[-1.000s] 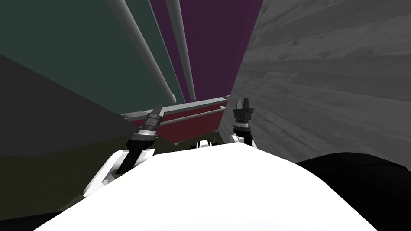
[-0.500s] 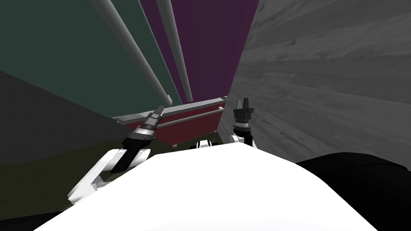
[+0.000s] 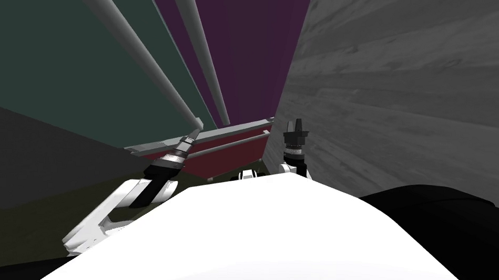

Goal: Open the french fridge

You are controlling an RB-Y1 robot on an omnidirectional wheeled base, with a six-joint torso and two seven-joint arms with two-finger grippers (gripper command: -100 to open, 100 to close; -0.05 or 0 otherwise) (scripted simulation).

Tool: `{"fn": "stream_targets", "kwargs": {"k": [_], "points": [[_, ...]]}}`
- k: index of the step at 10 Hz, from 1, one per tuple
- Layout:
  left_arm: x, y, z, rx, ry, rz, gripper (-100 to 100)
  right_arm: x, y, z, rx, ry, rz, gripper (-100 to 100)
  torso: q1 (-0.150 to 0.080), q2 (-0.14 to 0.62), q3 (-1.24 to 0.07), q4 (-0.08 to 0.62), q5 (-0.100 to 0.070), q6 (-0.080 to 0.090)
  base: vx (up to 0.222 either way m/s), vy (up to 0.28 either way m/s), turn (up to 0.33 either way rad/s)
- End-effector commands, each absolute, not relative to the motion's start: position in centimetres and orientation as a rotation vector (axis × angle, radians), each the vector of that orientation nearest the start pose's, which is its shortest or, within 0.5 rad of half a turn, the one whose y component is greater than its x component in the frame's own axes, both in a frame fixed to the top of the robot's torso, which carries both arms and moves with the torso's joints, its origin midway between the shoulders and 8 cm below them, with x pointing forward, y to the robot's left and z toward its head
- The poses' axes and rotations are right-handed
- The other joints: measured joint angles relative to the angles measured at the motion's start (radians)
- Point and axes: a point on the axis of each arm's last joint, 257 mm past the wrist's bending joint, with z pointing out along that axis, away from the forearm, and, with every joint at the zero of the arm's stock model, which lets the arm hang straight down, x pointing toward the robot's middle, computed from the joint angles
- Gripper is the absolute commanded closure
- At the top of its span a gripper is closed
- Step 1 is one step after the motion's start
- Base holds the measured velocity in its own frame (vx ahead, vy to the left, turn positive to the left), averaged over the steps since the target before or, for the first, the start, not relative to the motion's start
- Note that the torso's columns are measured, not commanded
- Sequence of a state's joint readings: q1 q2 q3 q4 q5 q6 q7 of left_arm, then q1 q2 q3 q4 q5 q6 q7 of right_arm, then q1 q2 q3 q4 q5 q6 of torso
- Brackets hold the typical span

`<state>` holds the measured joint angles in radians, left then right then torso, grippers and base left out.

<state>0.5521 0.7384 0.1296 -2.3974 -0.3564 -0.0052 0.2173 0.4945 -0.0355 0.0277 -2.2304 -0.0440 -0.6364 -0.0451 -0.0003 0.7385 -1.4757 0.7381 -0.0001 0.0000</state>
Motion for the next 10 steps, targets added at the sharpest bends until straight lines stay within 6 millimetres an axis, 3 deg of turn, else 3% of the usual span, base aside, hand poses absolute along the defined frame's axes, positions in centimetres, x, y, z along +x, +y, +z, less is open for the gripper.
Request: {"fn": "stream_targets", "kwargs": {"k": [1,5,6,7,8,10], "points": [[39.0,28.6,-3.8,-0.257,1.448,-0.738,-100,33.1,-27.1,2.9,0.607,0.538,1.422,0,0.0,0.0,0.0,0.0,0.0,0.0,0.029,-0.025,-0.028],[39.0,28.6,-3.5,-0.248,1.455,-0.728,-100,33.1,-27.1,2.9,0.607,0.538,1.422,0,0.0,-0.003,-0.002,-0.001,0.0,0.0,0.043,-0.015,-0.004],[39.0,28.6,-3.4,-0.25,1.454,-0.728,100,33.1,-27.1,2.9,0.607,0.538,1.422,0,0.001,-0.001,-0.001,-0.001,0.0,0.0,0.007,-0.002,-0.003],[38.1,26.4,-3.2,-0.2,1.466,-0.778,100,33.1,-27.0,2.9,0.607,0.538,1.422,0,0.001,0.001,0.001,0.0,0.001,0.0,-0.097,0.112,-0.096],[38.1,26.4,-3.2,-0.2,1.466,-0.778,100,33.1,-27.1,2.9,0.607,0.538,1.422,0,0.009,0.005,0.002,0.002,0.002,0.0,-0.131,0.16,-0.101],[37.2,24.4,-3.1,-0.153,1.477,-0.827,100,33.1,-27.1,2.9,0.607,0.538,1.422,0,0.009,0.007,0.004,0.004,0.003,-0.005,-0.135,0.142,-0.075]]}}
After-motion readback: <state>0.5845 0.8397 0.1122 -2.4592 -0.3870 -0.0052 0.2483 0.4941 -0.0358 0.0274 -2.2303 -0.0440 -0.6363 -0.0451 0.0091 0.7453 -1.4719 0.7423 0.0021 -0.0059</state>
